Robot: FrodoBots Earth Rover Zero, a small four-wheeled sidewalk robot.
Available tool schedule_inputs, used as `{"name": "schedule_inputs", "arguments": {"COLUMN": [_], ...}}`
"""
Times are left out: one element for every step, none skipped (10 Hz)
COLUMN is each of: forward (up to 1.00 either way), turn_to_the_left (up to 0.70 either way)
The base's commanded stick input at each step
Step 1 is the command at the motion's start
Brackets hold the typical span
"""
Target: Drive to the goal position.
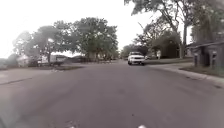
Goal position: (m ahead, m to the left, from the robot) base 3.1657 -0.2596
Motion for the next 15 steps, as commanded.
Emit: {"name": "schedule_inputs", "arguments": {"forward": [1.00, 1.00, 1.00, 1.00, 1.00, 1.00, 1.00, 1.00, 1.00, 1.00, 1.00, 1.00, 1.00, 1.00, 1.00], "turn_to_the_left": [0.00, 0.00, -0.04, -0.09, -0.13, -0.17, -0.22, -0.26, -0.30, -0.35, -0.36, -0.36, -0.36, -0.27, -0.17]}}
